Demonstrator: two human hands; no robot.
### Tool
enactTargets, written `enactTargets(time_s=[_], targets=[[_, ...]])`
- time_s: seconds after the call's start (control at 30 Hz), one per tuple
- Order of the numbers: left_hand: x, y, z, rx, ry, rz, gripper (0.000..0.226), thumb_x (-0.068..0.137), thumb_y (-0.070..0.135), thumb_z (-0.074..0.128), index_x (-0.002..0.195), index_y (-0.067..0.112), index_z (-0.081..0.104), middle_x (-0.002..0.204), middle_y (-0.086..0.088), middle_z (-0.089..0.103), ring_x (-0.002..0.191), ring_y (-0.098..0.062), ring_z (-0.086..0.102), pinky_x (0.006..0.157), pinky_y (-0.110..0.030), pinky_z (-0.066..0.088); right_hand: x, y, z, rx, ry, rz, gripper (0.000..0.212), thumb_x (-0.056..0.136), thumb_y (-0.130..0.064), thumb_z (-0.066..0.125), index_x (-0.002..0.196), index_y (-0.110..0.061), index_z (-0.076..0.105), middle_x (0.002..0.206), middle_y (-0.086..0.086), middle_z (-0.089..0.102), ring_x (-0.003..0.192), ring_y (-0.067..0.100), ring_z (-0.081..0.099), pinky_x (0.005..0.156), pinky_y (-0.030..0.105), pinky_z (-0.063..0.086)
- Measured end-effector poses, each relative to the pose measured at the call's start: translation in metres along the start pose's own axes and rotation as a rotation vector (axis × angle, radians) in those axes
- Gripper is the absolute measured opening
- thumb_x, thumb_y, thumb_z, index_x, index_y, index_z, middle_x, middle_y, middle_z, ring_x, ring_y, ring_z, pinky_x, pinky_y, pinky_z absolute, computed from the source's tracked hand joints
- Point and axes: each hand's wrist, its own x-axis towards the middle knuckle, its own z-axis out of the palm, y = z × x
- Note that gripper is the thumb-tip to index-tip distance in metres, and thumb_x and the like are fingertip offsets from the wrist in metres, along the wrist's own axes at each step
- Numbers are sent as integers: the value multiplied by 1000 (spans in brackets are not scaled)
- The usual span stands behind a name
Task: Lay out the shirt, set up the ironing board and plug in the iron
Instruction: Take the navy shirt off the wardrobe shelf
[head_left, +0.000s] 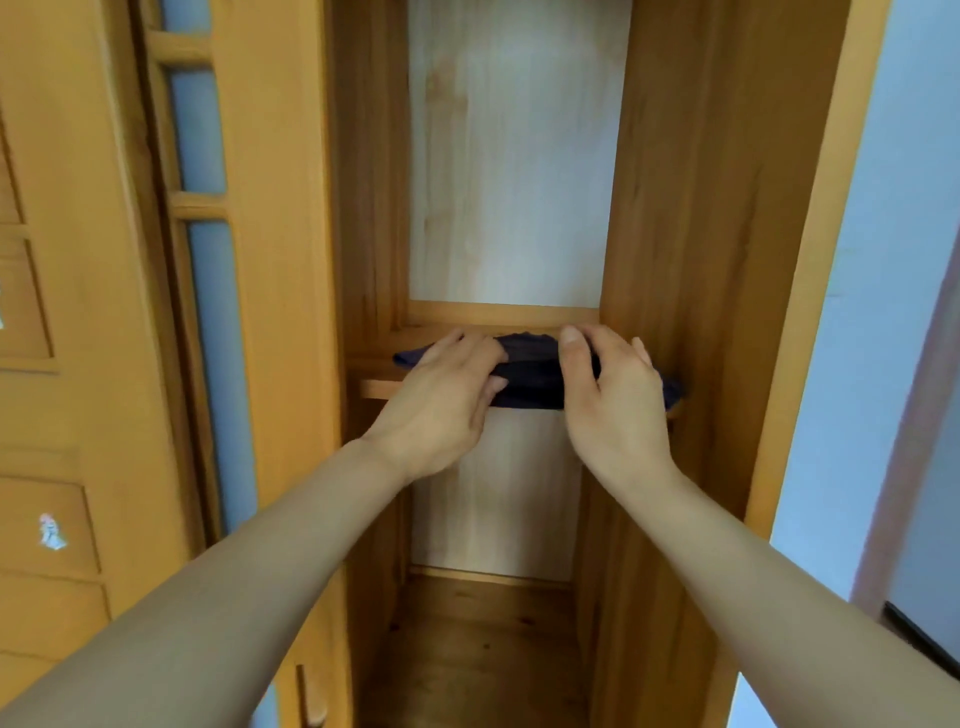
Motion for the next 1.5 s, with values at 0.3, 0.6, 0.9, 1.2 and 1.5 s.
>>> enactTargets(time_s=[0.3,0.6,0.9,1.2,1.5], targets=[[31,-1,-5,64,-303,-436,57,95,46,37,144,18,27,142,-11,44,129,-31,41,110,-47,30,34,-7,11,-422,-301,221,40,96,-43,37,113,-16,61,113,9,64,113,34,52,98,44,35],[33,0,-2,102,-116,-511,62,85,68,36,121,18,46,103,-2,61,106,-24,52,89,-40,28,27,-6,11,-641,-164,148,43,96,-46,37,85,-12,62,89,6,59,100,29,53,84,39,28],[47,1,2,-104,-247,-755,37,81,41,57,102,11,53,90,0,58,99,-26,52,93,-40,36,40,2,16,-629,-314,305,50,90,-56,43,107,-11,59,112,9,63,106,30,54,85,39,28],[33,2,-7,-605,-19,-571,23,79,1,57,78,14,38,77,0,48,68,-12,46,61,-26,39,54,-5,1,-70,-316,544,60,86,-54,57,123,-8,48,117,6,56,109,29,56,91,40,48],[5,20,-41,-299,270,-413,38,86,14,58,114,24,35,100,3,56,84,-17,60,76,-34,49,55,-41,-23,770,-413,731,23,75,-9,75,96,-17,69,92,5,74,83,22,70,72,34,57]])
